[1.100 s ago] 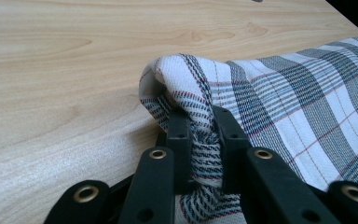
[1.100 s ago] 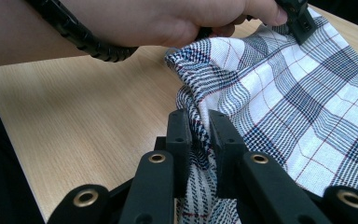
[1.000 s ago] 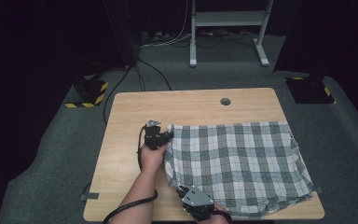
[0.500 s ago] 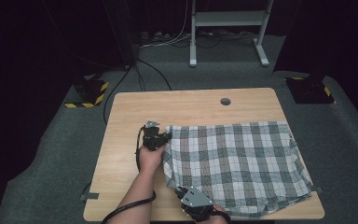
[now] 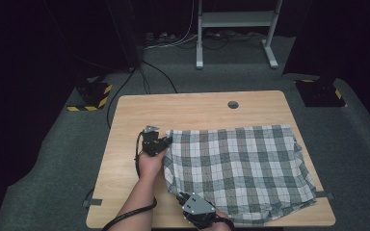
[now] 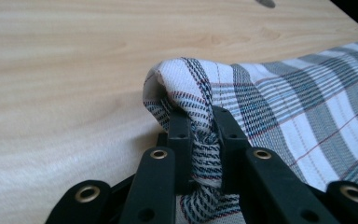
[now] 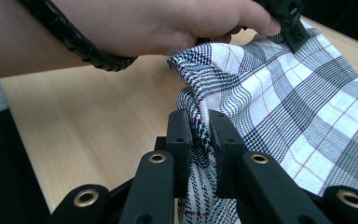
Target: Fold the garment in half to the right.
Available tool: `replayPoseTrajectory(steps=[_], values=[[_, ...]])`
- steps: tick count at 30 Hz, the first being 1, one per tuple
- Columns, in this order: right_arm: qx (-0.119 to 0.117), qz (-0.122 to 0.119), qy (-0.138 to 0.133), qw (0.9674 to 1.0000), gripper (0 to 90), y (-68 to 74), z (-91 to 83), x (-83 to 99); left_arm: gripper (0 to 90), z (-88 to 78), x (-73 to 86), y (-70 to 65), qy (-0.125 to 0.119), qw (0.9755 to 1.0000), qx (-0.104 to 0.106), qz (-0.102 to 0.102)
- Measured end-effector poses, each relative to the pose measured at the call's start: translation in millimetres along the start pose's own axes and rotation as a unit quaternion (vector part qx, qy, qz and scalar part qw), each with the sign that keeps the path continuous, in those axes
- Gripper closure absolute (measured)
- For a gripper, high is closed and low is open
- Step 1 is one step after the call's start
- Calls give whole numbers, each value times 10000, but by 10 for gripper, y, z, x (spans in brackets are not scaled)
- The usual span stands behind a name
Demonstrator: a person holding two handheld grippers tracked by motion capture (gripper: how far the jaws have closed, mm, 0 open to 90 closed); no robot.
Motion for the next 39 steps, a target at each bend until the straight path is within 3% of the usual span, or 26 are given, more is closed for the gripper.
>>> replayPoseTrajectory(steps=[10, 21, 31, 39], values=[[228, -55, -436, 9988, 795, -46, -124, -273, 806, -190, -340, -98, -437, 9988, -141, 164], [332, -49, -826, 9960, 800, -83, -249, -509, 811, -395, -654, -241, -914, 9948, -280, 338], [244, 48, -1124, 9933, 803, -60, -318, -713, 816, -566, -866, -305, -1048, 9927, -237, 539], [158, 36, -1273, 9917, 805, 21, -281, -905, 816, -805, -1005, -196, -1097, 9918, -345, 564]])
Point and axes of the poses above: each handheld gripper's, and its own axes: z roughly forward along the jaws, x roughly out of its underside, y roughly to its left, the point moved 3 cm from there along z, roughly forward along the jaws, and after that the axes turned 5 degrees about z, right-handed, at the moved point
